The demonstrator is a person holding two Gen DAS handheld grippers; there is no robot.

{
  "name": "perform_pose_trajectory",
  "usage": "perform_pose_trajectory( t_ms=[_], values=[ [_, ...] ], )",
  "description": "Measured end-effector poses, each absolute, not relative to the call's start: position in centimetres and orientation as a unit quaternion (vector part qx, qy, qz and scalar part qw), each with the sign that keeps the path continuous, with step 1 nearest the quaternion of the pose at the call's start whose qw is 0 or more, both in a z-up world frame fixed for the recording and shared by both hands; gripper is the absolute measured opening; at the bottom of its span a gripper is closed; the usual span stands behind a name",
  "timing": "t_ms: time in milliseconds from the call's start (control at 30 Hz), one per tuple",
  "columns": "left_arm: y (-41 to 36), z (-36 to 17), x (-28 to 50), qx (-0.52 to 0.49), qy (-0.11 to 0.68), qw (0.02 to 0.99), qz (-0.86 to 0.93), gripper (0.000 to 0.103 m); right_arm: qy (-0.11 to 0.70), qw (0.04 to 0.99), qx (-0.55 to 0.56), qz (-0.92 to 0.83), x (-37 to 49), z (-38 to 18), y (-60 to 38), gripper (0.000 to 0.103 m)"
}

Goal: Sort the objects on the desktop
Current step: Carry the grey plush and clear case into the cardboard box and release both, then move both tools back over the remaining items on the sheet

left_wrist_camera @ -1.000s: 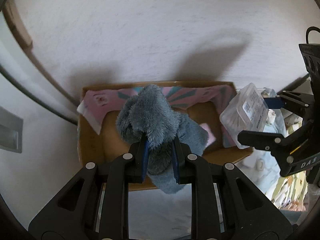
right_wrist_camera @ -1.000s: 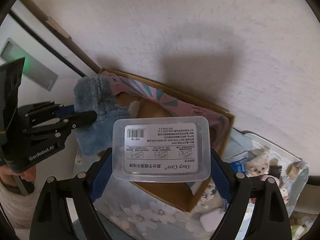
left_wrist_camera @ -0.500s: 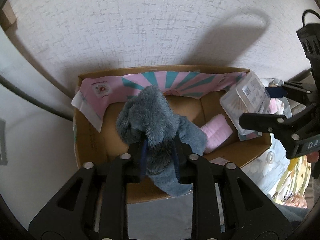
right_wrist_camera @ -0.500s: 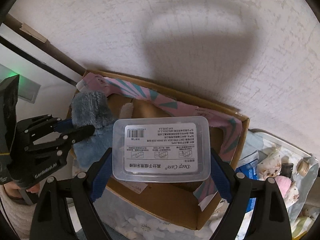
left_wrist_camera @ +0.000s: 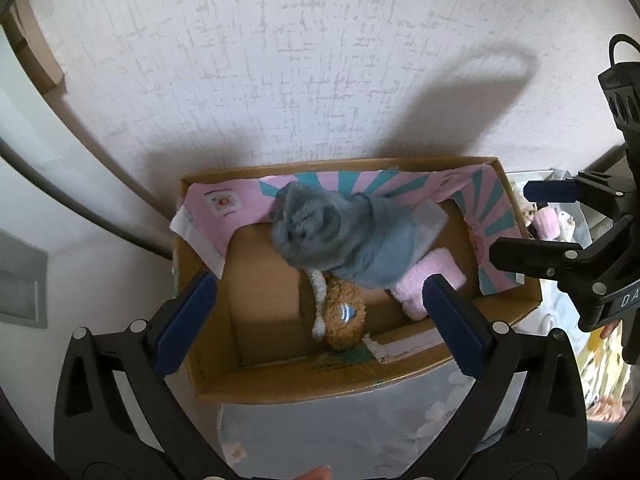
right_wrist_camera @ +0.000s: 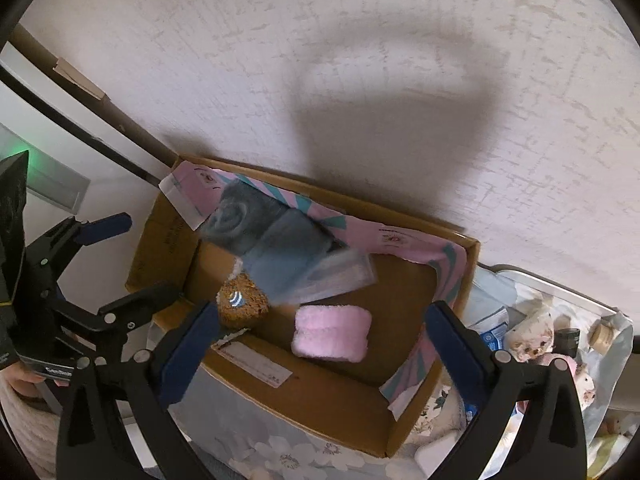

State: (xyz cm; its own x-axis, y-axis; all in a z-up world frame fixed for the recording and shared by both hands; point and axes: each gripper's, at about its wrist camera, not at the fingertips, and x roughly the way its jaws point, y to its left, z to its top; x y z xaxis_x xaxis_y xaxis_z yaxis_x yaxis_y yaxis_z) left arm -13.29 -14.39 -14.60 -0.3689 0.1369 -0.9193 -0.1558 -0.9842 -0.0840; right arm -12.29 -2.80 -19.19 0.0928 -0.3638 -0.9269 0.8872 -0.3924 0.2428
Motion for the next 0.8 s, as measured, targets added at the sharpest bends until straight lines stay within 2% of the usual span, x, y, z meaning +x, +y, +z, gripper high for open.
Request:
perform_pose_trajectory(
  t_ms=[433, 800],
  values=[
    [-12.7, -12.6, -11.7, -0.542, 0.016, 0.088, 0.836, 0.102, 0.255, 0.527, 0.486, -0.649, -11.2, -16.9, -0.4, 0.103],
    [-9.2, -10.8, -9.6, -0.521, 0.019, 0.113, 0.846, 0.102, 0.249, 0.498, 0.455, -0.695, -13.0, -14.4, 5.4, 0.103]
  ],
)
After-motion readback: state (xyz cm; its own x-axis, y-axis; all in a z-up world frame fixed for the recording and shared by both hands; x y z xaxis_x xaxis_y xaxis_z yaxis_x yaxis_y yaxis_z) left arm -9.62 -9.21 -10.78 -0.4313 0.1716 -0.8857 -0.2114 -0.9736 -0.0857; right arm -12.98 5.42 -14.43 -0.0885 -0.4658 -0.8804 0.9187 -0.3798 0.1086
